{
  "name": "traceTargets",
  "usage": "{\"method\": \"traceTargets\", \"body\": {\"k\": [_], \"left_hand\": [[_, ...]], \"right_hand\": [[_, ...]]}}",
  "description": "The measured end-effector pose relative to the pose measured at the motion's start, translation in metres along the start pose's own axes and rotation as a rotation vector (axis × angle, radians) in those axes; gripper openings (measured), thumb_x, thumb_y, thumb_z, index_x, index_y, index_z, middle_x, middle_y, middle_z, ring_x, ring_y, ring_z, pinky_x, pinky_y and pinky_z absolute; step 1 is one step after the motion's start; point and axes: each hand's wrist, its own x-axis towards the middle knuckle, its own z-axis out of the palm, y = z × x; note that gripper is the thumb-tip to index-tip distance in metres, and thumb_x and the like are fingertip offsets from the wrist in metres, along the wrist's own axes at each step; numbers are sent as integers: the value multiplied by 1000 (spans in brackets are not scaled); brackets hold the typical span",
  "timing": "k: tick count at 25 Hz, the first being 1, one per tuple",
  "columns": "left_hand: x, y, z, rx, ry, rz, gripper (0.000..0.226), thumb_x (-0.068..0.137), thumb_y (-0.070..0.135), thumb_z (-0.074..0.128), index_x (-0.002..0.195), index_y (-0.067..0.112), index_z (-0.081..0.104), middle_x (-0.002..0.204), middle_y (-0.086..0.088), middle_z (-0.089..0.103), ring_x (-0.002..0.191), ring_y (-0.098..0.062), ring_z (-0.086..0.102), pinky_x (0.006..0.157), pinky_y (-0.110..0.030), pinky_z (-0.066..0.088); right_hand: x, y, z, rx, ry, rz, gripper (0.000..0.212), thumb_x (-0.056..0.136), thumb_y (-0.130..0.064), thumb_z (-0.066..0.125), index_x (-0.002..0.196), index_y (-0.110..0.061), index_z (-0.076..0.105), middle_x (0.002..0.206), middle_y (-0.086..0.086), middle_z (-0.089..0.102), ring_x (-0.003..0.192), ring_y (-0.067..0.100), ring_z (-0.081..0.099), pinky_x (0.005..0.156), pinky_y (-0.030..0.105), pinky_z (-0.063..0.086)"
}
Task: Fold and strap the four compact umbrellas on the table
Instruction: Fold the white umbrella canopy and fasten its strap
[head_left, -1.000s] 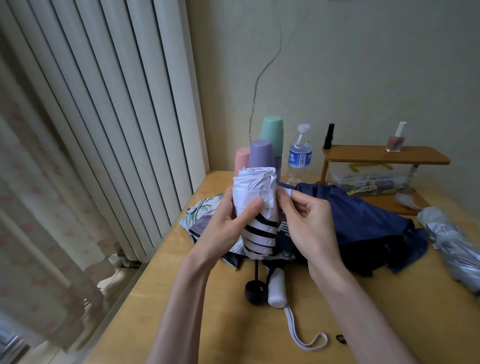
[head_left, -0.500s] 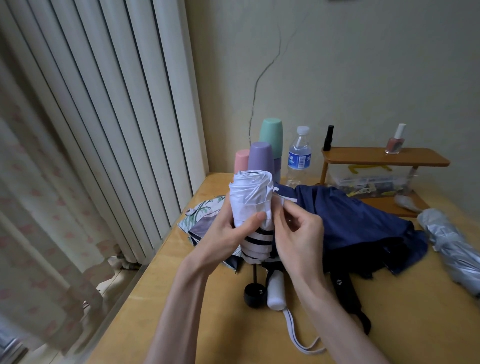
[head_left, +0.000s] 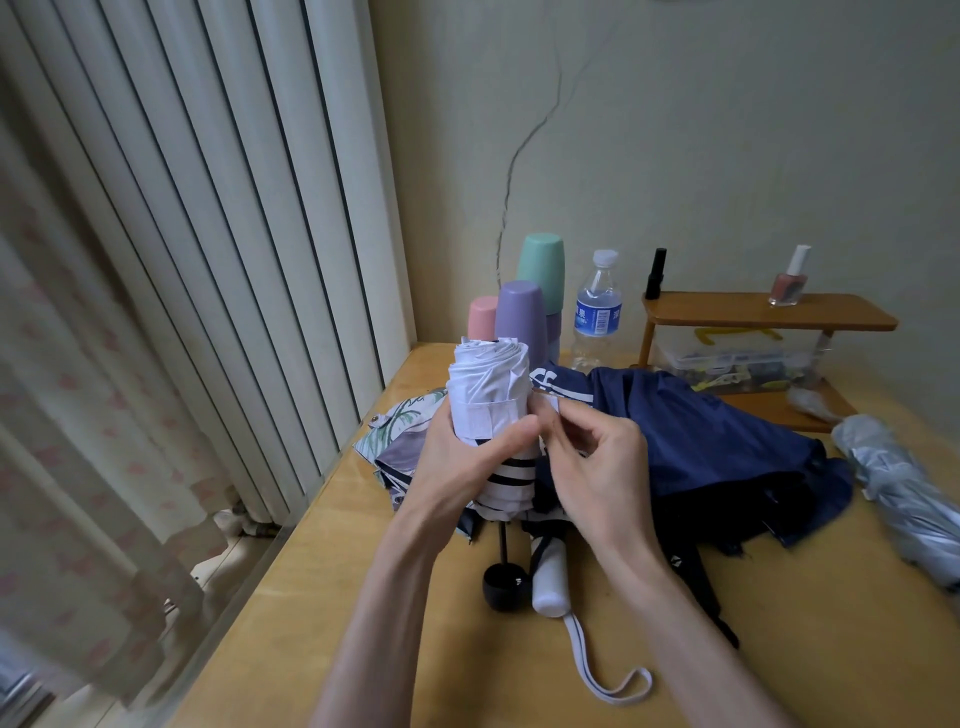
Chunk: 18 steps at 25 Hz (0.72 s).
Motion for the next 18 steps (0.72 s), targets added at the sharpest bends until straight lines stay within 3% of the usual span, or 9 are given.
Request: {"method": "traceTargets", "body": {"k": [2,5,7,12,16,18], "left_hand": [[1,-3,2,-27,70,25,40,76,34,84,108,16,70,91,4,79,82,-13,74,68,-26,57],[1,-8,0,-80,139,36,46,70,36,85,109,15,72,98,-1,81,90,-17,76,76,-29,60],[-1,-10,0,-93,171,33,49,66,38,83,106,11,72,94,-4,80,85,-19,76,73,-31,61],[-1,-8,0,-75,189,75,18,80,19,73,95,8,71,79,1,76,72,-12,69,64,-25,56],[3,-8,9,37,229,126,10,94,5,74,102,10,71,80,9,74,73,-5,66,68,-21,53],[5,-6,16,97,227,163,19,93,8,76,111,11,69,90,8,75,80,-1,66,74,-19,52]], "right_hand": [[6,1,-7,-38,-9,13,41,106,-39,61,87,-5,73,75,8,73,76,30,72,70,56,58],[14,2,-15,-66,41,96,35,106,-32,62,88,-4,74,72,2,76,71,19,76,73,52,62],[15,3,-20,-67,72,131,28,105,-27,63,90,-8,77,71,-1,77,69,14,77,74,48,64],[18,5,-31,-43,168,207,25,105,-22,63,86,-13,76,68,-1,76,64,14,76,78,50,64],[13,-20,-31,-54,-22,-2,22,106,-21,63,92,-10,75,71,1,74,69,14,74,72,39,62],[8,-31,-24,-224,-102,-193,22,107,-19,63,89,-9,72,69,-1,68,66,16,68,65,37,56]]}}
